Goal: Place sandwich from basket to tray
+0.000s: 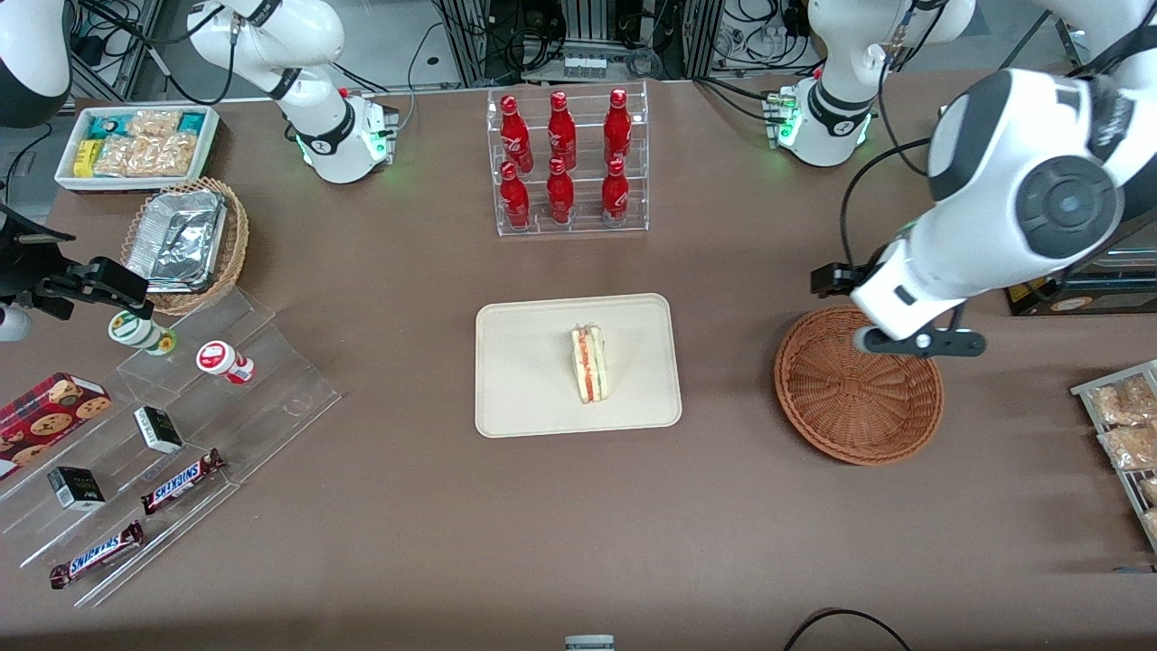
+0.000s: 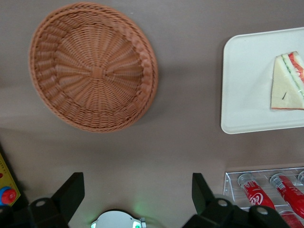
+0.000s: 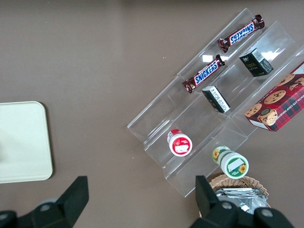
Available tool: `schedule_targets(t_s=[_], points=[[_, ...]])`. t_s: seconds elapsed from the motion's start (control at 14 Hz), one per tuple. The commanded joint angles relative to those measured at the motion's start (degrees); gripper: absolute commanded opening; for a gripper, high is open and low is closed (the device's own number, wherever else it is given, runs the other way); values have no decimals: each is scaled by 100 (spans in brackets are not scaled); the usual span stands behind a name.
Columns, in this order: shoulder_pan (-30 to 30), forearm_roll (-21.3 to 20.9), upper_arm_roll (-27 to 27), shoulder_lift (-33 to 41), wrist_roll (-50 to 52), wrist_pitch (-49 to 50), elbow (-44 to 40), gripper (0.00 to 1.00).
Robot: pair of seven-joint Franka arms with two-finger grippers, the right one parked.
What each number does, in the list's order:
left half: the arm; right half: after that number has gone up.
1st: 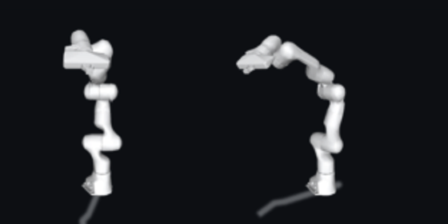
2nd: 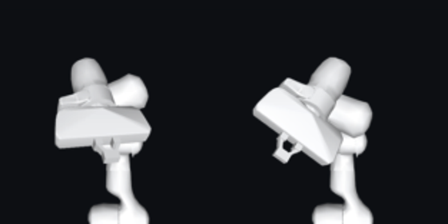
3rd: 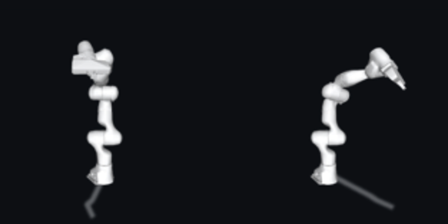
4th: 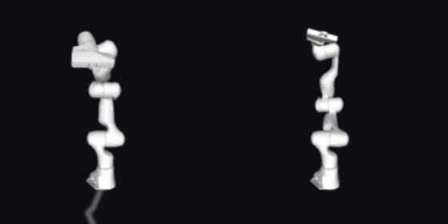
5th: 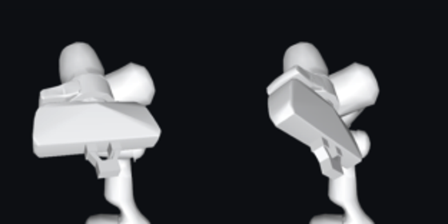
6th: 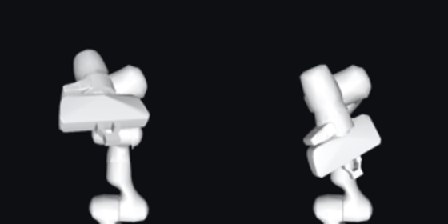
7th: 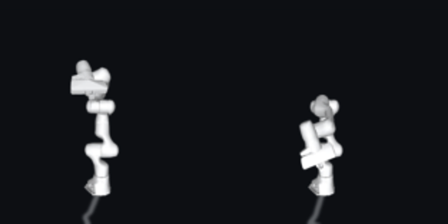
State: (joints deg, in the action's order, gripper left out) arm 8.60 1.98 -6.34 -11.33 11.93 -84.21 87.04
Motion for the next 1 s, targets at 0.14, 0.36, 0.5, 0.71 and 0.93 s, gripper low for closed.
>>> schedule_targets(t_s=[0.14,0.36,0.5,0.71,0.93], points=[[-523,74,-121,439,-269,193,190,100],[-814,74,-113,684,-788,448,243,100],[-991,66,-157,895,-824,685,243,100],[-1175,31,-157,1203,-833,958,243,100],[-1202,-5,-174,1283,-833,1012,217,100]])
